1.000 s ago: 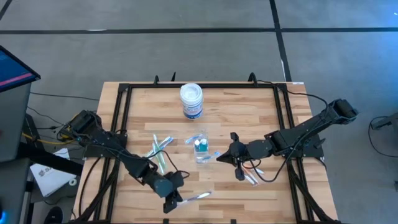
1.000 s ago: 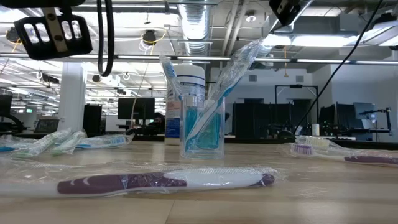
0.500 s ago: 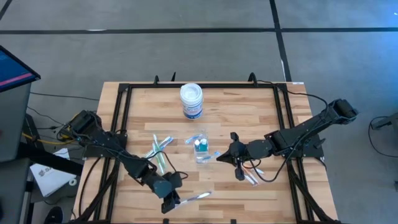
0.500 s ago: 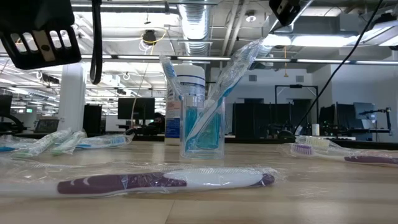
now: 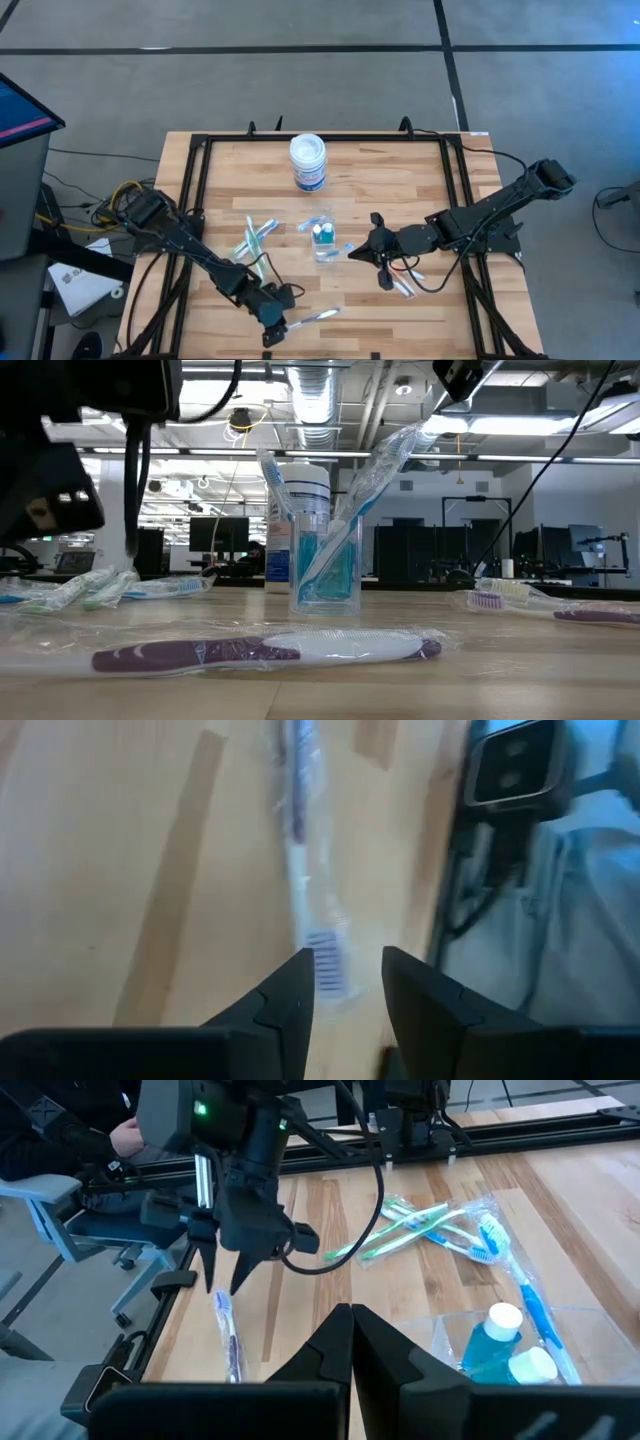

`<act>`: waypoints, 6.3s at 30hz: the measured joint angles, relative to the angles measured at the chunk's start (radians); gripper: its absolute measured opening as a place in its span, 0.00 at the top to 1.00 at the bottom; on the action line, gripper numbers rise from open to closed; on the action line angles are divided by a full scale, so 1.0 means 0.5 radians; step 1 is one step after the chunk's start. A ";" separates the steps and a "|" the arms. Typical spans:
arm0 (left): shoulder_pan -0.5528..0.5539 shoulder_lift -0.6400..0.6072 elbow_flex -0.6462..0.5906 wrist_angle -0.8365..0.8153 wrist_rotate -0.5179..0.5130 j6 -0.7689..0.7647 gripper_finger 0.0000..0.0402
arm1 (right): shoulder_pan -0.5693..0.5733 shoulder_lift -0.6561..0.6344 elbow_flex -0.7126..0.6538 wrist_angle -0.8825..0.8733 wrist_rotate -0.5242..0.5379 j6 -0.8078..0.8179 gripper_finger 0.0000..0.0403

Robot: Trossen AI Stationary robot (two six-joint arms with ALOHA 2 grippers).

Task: Pick & Place toothbrushing station
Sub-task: Put the right purple toothbrush into the Transparent organizer

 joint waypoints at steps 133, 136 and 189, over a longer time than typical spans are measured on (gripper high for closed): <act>0.434 -0.287 0.001 0.454 0.143 0.142 0.91 | 0.682 1.171 1.543 -1.625 0.755 -0.578 1.00; 0.435 -0.287 0.001 0.454 0.143 0.142 0.91 | 0.682 1.268 1.653 -1.697 0.754 -0.578 1.00; 0.434 -0.287 0.001 0.454 0.145 0.143 0.90 | 0.570 1.411 1.816 -1.910 0.641 -0.367 0.54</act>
